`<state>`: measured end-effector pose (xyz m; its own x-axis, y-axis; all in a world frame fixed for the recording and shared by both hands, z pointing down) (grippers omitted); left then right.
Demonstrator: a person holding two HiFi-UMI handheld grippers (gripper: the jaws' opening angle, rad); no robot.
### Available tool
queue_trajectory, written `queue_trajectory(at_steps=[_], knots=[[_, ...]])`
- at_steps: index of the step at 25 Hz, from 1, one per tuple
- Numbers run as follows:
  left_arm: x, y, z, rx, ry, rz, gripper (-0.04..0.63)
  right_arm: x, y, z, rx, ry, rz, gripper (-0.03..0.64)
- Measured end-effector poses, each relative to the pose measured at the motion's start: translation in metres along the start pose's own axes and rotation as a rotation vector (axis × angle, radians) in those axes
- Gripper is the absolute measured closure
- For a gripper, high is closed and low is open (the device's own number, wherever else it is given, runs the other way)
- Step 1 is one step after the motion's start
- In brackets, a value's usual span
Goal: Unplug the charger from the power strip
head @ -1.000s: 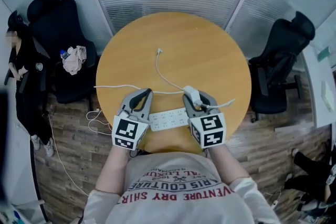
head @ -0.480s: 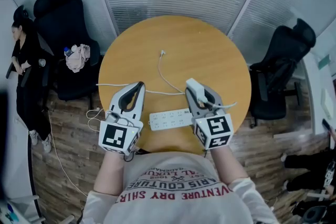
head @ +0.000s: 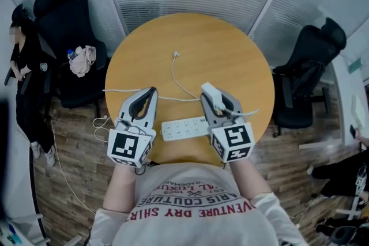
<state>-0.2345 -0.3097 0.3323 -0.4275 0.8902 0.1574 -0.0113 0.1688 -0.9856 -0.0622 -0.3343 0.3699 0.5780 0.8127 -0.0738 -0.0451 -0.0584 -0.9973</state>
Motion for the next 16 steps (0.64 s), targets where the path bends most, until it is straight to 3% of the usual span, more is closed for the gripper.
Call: queue_trajectory(at_steps=[16], knots=[[-0.007, -0.015, -0.006, -0.017, -0.03, 0.06, 0.565, -0.003, -0.004, 0.002, 0.0, 0.011, 0.005, 0.462]])
Point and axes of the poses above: the fingertips, and each gripper's own axes: x backward along the fingers, z to its left, y out of its top, the point moved 3 cm from there along x, backward along the fingers, and after that the axes turned 10 degrees about -z, right-handed, at the moved point
